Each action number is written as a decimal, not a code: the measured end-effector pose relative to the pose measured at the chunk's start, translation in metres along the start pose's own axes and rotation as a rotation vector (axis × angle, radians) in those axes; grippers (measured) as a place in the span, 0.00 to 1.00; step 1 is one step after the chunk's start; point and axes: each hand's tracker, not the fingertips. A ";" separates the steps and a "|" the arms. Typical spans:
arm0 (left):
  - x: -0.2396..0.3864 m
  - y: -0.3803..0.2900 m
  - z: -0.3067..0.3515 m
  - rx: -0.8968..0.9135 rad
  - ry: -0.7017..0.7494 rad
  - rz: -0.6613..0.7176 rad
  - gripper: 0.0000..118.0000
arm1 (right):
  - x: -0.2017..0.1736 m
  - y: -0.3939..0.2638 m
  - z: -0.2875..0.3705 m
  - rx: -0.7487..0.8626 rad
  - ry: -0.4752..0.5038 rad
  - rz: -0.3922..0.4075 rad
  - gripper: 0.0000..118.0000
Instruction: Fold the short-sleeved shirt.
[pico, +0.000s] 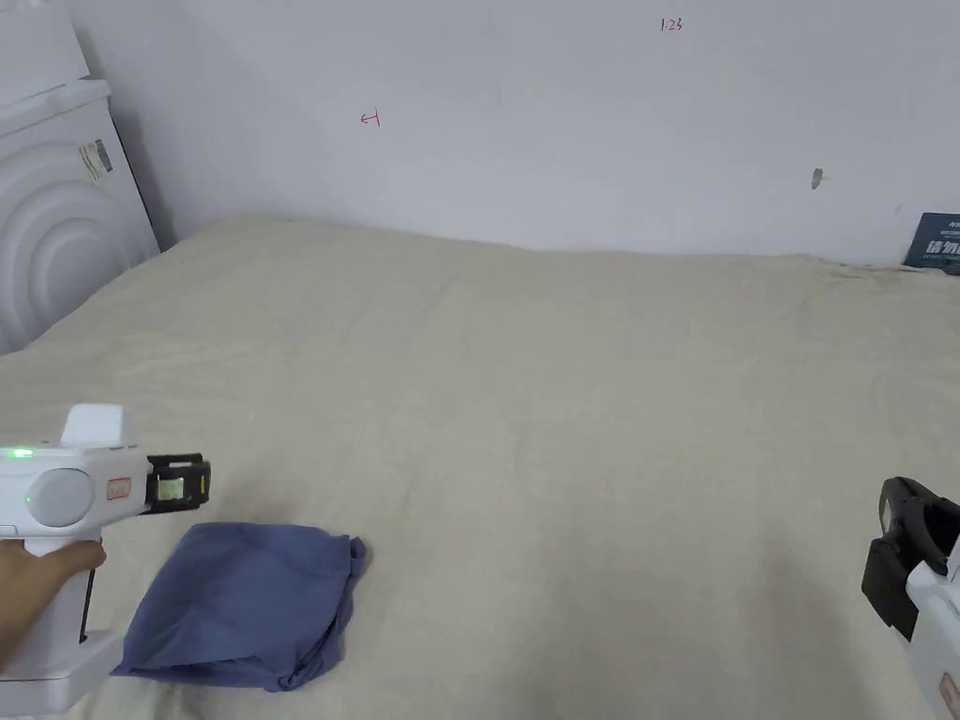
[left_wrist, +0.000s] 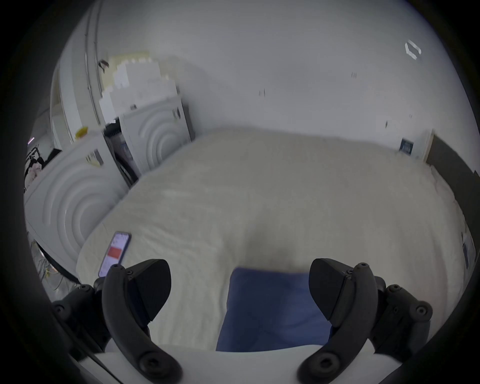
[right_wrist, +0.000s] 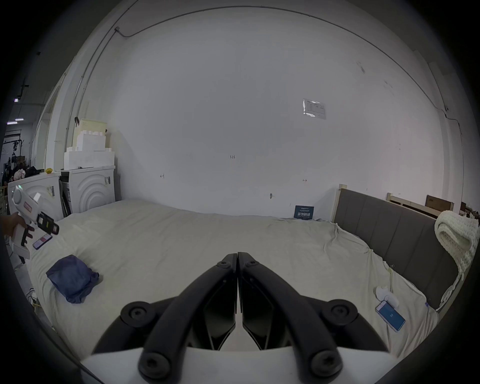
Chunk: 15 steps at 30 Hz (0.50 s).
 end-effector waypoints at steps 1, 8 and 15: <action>0.005 0.005 0.016 0.043 -0.006 -0.002 0.94 | 0.001 0.002 0.001 0.007 -0.002 0.000 0.01; 0.025 0.032 0.082 0.261 -0.083 0.039 0.99 | 0.007 0.018 0.005 0.047 -0.013 -0.009 0.01; 0.070 0.036 0.135 0.512 -0.058 -0.076 0.71 | 0.014 0.024 0.008 0.078 -0.014 -0.006 0.01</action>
